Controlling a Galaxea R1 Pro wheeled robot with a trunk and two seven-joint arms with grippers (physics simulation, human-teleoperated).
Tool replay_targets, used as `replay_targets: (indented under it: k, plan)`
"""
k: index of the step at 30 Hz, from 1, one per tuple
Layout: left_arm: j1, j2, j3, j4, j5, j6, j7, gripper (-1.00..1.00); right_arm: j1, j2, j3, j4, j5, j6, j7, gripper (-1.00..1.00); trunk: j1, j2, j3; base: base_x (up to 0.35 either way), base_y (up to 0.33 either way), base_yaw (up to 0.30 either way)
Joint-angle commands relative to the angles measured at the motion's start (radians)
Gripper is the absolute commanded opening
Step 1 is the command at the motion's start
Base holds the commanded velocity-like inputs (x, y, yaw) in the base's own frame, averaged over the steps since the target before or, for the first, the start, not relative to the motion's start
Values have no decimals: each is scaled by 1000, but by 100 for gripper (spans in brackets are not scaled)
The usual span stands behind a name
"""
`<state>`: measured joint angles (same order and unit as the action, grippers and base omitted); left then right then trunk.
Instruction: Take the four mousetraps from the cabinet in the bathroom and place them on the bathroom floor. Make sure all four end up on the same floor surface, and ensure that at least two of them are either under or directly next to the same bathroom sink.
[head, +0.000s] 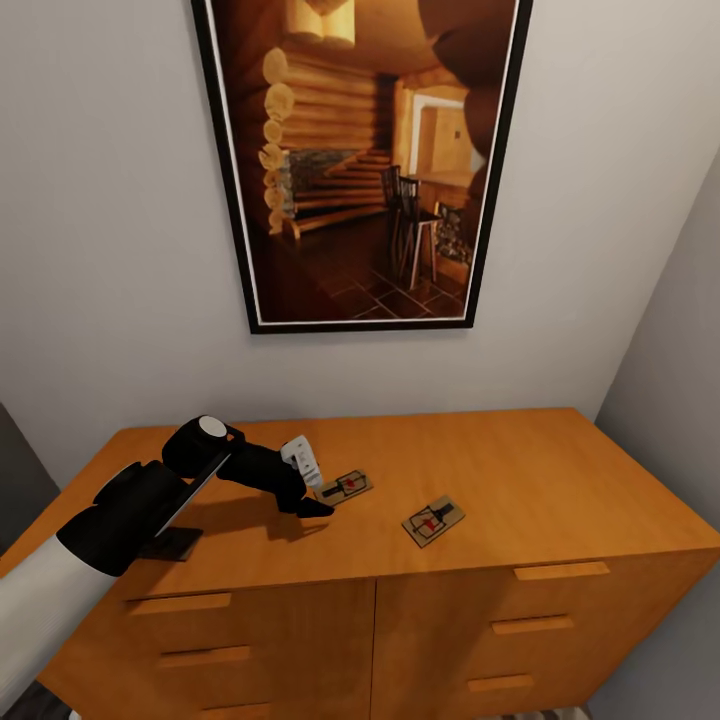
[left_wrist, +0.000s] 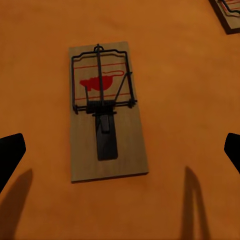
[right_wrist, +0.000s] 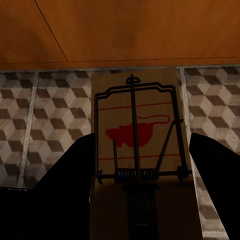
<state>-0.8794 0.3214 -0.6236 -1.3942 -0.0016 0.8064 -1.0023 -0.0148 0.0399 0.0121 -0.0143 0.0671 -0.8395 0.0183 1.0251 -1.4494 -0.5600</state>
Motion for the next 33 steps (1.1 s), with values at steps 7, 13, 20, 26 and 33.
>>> replay_targets:
  k: [7, 13, 20, 26, 33]
  plan:
    - [-1, -1, -2, 4, -1, 7, -1, 100, -1, 0, 0, 0, 2, -3, 1, -100, 0, -1, -8, 0, 0, 0]
    - [-1, -1, -2, 6, 0, 7, -1, 100, -1, 0, 0, 0, 2, -3, 1, -100, 0, -1, -13, 0, 0, 0]
    - [-1, -2, -2, 6, 0, 7, 0, 100, -1, 0, 0, 0, 2, -3, 0, -100, 0, -1, -15, 0, 0, 0]
    - [-1, -2, -2, 6, -1, 7, 2, 100, 0, 0, 0, 0, 2, -3, 1, -100, 0, -1, -15, 60, 0, 0]
    - [-1, -2, -2, 6, -1, 7, 2, 100, -1, 0, 0, 0, 2, -3, 1, -100, 0, -1, -15, 20, 0, 0]
